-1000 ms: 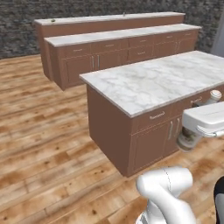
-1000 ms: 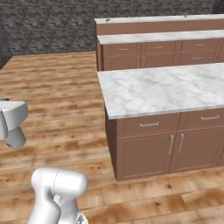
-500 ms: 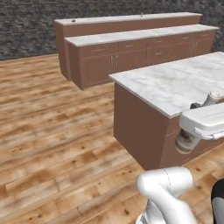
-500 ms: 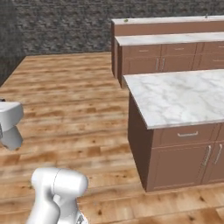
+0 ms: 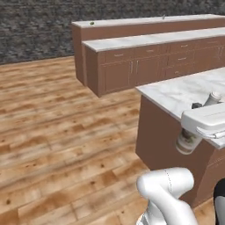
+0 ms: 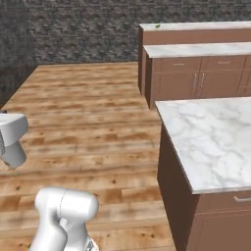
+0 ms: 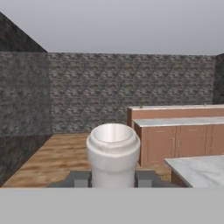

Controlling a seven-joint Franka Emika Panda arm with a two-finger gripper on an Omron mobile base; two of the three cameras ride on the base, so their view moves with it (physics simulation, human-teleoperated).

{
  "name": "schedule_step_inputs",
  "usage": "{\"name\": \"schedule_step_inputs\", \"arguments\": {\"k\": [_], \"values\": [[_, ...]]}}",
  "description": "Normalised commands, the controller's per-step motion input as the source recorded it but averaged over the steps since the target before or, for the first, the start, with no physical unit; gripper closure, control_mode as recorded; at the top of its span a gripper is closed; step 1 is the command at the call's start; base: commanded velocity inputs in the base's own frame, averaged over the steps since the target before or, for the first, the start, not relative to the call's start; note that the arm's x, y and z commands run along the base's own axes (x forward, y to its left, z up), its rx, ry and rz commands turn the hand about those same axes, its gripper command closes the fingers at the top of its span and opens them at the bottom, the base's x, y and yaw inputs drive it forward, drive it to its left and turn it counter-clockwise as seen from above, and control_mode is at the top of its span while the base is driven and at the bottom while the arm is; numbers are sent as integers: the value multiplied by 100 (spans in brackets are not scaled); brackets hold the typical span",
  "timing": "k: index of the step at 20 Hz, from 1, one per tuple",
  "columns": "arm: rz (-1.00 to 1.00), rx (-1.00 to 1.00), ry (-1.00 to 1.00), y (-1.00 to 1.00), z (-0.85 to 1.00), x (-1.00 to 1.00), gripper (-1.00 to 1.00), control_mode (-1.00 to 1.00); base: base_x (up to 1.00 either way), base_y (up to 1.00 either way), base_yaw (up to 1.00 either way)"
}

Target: Open the cabinet directly in front. Then move the liquor and the cup to the dining counter with the candle on it.

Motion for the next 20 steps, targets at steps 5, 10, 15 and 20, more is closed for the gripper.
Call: {"name": "schedule_step_inputs", "arguments": {"k": [5, 10, 15, 20], "values": [[0, 0, 0, 0, 0, 0, 100, 100, 100, 38, 8], [0, 0, 0, 0, 0, 0, 100, 100, 100, 33, 7], [0, 0, 0, 0, 0, 0, 100, 100, 100, 14, 5], [0, 0, 0, 0, 0, 0, 100, 100, 100, 8, 3]]}}
